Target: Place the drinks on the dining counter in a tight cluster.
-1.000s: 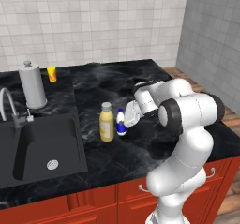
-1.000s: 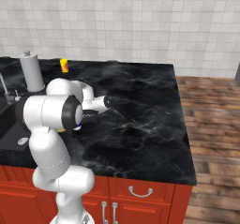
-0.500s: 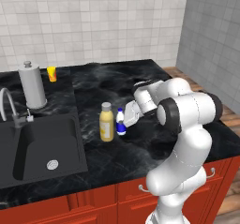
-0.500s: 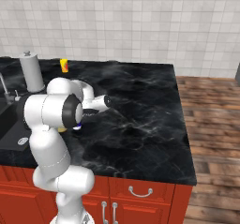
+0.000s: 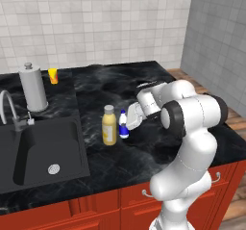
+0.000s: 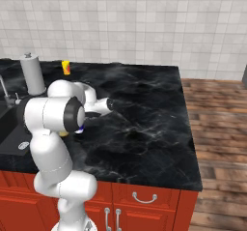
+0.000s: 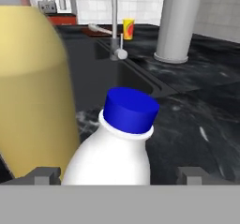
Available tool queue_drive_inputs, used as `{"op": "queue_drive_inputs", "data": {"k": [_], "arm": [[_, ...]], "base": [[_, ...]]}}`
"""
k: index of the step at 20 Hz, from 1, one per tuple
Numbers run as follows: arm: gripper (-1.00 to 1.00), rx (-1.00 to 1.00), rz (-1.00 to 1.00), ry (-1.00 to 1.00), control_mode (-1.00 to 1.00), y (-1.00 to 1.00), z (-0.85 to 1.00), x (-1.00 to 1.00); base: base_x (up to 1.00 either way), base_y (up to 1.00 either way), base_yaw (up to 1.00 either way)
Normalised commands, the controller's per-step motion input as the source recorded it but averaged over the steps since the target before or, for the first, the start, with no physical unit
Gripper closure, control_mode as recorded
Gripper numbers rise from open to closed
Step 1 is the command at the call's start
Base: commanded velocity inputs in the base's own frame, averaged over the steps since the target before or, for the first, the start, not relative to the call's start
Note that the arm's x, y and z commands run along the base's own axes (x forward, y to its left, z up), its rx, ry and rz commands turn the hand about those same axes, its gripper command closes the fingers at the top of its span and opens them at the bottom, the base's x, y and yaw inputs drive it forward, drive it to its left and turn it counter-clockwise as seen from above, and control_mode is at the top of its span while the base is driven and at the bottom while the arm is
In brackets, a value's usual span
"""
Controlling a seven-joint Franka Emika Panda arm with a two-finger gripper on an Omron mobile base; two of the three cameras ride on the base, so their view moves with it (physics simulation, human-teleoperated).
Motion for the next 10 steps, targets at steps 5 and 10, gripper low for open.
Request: {"op": "queue_drive_inputs", "data": {"k": [5, 10], "arm": [[-1.0, 0.0, 0.0, -0.08, -1.0, -0.02, -0.16, -0.13], [-1.0, 0.0, 0.0, -0.03, -1.0, -0.08, -0.13, -0.02]], "base": [[0.0, 0.0, 0.0], [0.0, 0.0, 0.0]]}}
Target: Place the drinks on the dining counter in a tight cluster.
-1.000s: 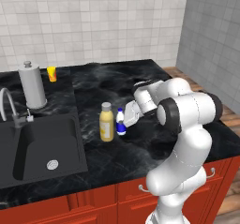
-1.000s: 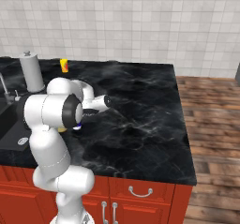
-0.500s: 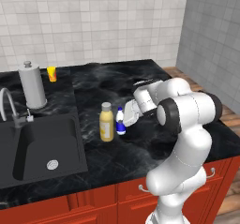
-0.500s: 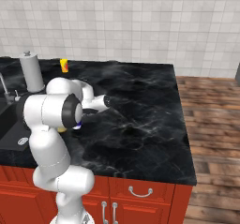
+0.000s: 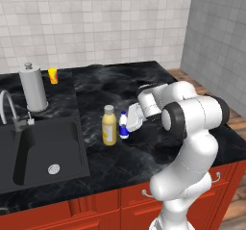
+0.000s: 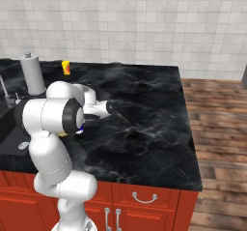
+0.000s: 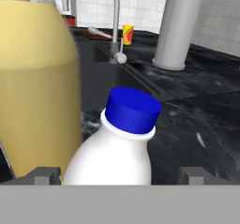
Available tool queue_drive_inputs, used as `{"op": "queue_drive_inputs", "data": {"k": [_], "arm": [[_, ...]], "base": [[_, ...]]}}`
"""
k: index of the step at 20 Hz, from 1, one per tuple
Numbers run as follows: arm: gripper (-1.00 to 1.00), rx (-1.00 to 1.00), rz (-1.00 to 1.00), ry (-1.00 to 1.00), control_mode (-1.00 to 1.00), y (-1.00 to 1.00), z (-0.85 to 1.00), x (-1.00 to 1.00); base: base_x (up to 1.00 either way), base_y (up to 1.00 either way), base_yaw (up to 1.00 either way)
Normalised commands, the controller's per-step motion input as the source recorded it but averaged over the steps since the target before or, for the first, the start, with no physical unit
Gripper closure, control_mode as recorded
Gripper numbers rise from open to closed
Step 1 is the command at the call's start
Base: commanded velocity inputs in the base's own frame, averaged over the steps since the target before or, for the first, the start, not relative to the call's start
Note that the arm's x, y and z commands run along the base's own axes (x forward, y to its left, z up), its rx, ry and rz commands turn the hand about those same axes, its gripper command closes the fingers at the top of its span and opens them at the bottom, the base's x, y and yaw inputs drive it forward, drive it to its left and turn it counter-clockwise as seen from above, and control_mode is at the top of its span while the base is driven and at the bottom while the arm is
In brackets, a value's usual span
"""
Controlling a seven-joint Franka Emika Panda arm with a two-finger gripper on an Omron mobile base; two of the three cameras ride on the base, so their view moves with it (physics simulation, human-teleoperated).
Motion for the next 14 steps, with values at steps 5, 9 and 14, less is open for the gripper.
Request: {"op": "queue_drive_inputs", "data": {"k": [5, 9, 14], "arm": [[-1.0, 0.0, 0.0, 0.0, -1.0, -0.11, -0.09, -0.01], [-1.0, 0.0, 0.0, -0.01, -1.0, -0.12, -0.09, -0.16], [-1.0, 0.0, 0.0, -0.03, -1.0, -0.1, -0.08, -0.21]], "base": [[0.0, 0.0, 0.0], [0.0, 0.0, 0.0], [0.0, 0.0, 0.0]]}}
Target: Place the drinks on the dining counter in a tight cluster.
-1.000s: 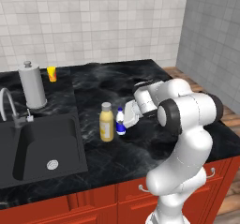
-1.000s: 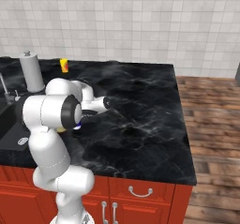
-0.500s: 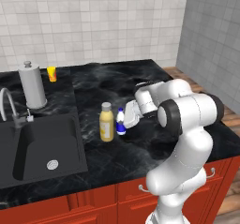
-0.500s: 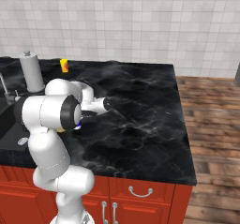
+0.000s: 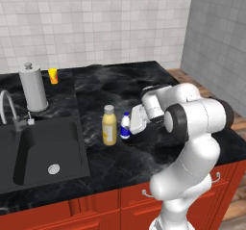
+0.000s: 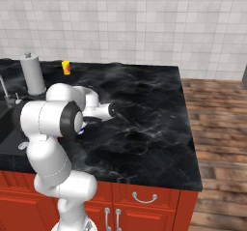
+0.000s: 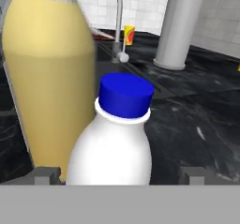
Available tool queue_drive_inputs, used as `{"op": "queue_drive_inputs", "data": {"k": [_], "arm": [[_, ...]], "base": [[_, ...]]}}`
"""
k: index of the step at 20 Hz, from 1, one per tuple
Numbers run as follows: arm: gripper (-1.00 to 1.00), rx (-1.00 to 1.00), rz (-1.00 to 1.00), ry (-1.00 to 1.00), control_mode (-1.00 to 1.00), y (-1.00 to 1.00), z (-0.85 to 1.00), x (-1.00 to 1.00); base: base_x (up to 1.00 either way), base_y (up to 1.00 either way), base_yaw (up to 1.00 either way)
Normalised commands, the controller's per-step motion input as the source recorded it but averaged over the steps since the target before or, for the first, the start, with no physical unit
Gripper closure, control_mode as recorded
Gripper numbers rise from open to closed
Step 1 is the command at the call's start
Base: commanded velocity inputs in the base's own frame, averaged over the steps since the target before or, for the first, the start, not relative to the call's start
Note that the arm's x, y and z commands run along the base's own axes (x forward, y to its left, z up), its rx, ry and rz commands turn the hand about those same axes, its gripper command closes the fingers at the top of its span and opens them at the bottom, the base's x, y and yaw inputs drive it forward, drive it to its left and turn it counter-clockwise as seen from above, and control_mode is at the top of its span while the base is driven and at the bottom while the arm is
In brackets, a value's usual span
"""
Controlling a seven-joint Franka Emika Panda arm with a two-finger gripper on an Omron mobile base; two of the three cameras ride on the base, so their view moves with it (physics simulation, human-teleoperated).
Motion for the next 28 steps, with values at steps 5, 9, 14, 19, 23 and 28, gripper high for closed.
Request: {"op": "queue_drive_inputs", "data": {"k": [5, 9, 14, 19, 23, 28], "arm": [[-1.0, 0.0, 0.0, -0.06, -1.0, -0.03, -0.01, -0.16], [-1.0, 0.0, 0.0, -0.05, -1.0, -0.02, 0.04, -0.17], [-1.0, 0.0, 0.0, -0.01, -1.0, -0.01, 0.11, -0.09], [-1.0, 0.0, -0.03, 0.0, -1.0, -0.13, 0.13, -0.1], [-1.0, 0.0, -0.07, 0.0, -1.0, -0.2, 0.13, -0.14], [-1.0, 0.0, -0.07, 0.01, -1.0, -0.17, 0.1, -0.1]], "base": [[0.0, 0.0, 0.0], [0.0, 0.0, 0.0], [0.0, 0.0, 0.0], [0.0, 0.0, 0.0], [0.0, 0.0, 0.0], [0.0, 0.0, 0.0]]}}
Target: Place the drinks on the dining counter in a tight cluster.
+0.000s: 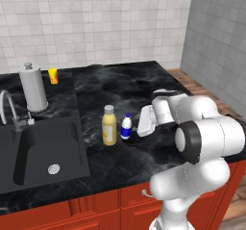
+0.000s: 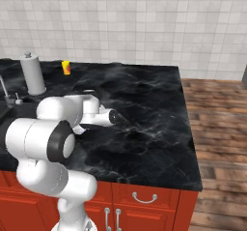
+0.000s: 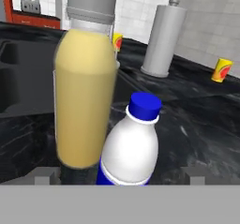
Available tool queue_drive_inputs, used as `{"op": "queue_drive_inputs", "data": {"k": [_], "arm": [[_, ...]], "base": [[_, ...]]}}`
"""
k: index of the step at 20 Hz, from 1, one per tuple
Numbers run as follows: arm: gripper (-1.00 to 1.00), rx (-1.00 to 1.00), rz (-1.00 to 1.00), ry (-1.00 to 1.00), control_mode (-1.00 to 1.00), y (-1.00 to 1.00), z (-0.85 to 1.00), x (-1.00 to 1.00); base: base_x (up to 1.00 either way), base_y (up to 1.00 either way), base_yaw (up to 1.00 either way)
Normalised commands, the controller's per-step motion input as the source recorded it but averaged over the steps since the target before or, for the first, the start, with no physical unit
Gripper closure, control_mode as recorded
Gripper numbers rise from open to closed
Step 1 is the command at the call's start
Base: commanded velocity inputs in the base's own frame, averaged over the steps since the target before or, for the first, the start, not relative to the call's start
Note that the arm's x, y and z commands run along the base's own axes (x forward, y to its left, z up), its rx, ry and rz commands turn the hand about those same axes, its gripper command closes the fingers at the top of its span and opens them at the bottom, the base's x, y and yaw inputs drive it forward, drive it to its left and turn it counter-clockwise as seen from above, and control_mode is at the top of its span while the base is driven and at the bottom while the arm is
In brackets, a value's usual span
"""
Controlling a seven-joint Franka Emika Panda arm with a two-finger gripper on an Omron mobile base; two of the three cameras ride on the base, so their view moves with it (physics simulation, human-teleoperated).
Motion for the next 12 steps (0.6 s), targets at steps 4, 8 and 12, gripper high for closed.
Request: {"op": "queue_drive_inputs", "data": {"k": [4, 8, 12], "arm": [[-1.0, 0.0, -0.13, 0.02, -1.0, -0.15, 0.21, -0.26], [-1.0, 0.0, -0.22, 0.09, -1.0, -0.1, 0.33, -0.39], [-1.0, 0.0, -0.31, 0.28, -1.0, -0.09, 0.36, -0.33]], "base": [[0.0, 0.0, 0.0], [0.0, 0.0, 0.0], [0.0, 0.0, 0.0]]}}
